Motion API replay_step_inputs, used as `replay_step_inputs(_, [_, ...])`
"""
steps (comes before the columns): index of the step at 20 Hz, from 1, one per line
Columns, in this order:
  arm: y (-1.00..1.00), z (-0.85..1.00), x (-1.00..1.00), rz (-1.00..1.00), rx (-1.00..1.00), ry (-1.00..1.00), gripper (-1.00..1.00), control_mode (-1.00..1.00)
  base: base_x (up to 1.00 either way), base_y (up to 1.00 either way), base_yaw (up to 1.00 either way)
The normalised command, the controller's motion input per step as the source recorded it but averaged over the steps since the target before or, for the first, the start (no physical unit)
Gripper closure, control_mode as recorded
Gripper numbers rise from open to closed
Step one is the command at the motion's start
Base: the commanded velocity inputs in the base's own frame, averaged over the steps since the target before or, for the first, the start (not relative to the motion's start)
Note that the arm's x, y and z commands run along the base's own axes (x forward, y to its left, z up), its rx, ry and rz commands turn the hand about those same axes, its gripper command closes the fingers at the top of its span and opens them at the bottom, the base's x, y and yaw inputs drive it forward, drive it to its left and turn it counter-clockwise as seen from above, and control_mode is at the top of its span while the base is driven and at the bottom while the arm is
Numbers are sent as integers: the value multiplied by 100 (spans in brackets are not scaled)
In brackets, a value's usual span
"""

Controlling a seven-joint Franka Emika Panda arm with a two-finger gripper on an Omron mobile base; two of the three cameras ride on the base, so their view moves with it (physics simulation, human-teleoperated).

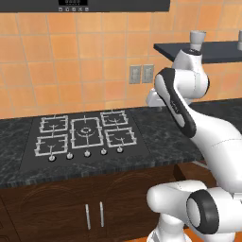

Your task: Pick up the knife from the drawer and place it on the cutting board. Then place the meat from the plate to the cutting board.

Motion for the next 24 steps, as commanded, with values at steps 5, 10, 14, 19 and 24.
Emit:
replay_step_inputs(5, [-15, 0, -67, 0, 3, 6, -100, -100, 0, 0, 0])
replay_step_inputs(10, [-16, -2, -97, 0, 5, 7, -100, -100, 0, 0, 0])
replay_step_inputs(14, [-4, -2, -69, -1, 0, 1, -100, -100, 0, 0, 0])
replay_step_inputs(19, [0, 0, -17, -2, 0, 0, -100, -100, 0, 0, 0])
replay_step_inputs(24, [0, 0, 0, 0, 0, 0, -100, 100, -10, 0, 0])
